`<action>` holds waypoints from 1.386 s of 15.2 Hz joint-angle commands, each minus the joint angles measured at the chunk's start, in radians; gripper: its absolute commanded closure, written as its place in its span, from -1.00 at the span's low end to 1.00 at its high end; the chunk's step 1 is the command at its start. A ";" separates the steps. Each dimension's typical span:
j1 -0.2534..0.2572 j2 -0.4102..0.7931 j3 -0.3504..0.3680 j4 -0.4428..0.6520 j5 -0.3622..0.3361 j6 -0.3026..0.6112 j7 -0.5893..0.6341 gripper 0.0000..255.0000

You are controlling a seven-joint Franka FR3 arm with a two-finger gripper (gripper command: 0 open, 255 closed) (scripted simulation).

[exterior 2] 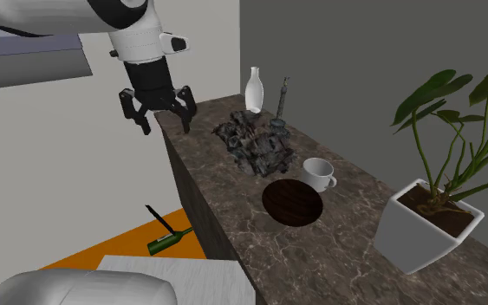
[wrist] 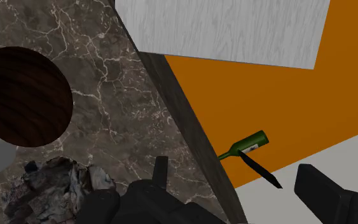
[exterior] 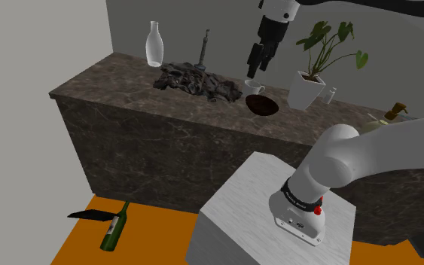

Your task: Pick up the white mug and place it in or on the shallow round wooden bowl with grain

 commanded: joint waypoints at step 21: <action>-0.095 0.465 -0.351 0.069 -0.081 0.441 -0.353 -1.00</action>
